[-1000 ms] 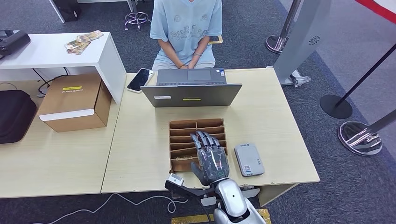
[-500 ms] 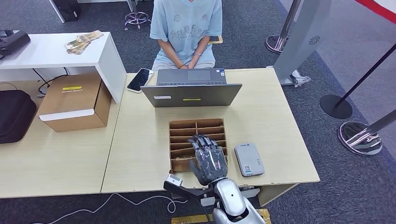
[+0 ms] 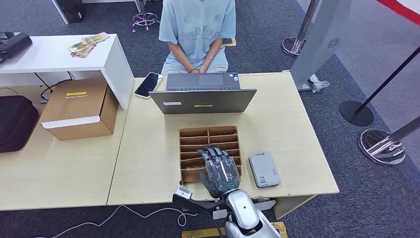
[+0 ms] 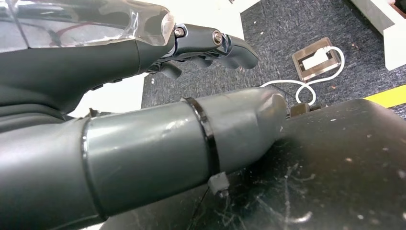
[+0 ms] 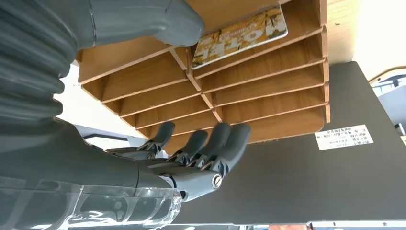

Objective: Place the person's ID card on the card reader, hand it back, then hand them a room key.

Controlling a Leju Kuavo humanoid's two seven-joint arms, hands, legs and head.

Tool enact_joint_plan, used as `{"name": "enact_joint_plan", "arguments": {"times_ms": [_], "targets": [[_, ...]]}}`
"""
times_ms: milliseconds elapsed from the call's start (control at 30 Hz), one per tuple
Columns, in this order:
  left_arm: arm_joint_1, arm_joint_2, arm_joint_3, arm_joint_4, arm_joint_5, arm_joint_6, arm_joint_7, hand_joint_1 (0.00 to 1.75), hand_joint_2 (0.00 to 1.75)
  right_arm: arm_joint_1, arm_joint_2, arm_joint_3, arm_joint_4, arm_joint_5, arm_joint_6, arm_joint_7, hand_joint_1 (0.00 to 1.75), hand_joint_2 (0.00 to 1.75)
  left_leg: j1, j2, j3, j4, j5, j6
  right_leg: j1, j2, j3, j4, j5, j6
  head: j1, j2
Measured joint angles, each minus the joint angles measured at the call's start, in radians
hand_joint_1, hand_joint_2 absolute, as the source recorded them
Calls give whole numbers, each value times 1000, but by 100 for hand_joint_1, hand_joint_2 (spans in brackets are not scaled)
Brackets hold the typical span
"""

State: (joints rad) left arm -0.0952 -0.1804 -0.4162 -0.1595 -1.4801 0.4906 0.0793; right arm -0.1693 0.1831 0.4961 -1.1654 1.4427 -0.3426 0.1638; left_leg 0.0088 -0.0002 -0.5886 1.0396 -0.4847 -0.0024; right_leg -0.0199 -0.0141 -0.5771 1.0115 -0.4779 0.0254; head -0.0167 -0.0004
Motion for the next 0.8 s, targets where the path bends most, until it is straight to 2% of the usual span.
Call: {"name": "enact_joint_plan", "arguments": {"times_ms": [300,800], "targets": [[0,0,0,0,0,0,0,0,0,-4,0,15,14,4,0,0,73,175,0,0,0,0,0,0,0,0,0,0,0,0,0,0],[0,0,0,0,-1,0,0,0,0,-16,0,20,35,32,-2,24,76,175,0,0,0,0,0,0,0,0,0,0,0,0,0,0]]}}
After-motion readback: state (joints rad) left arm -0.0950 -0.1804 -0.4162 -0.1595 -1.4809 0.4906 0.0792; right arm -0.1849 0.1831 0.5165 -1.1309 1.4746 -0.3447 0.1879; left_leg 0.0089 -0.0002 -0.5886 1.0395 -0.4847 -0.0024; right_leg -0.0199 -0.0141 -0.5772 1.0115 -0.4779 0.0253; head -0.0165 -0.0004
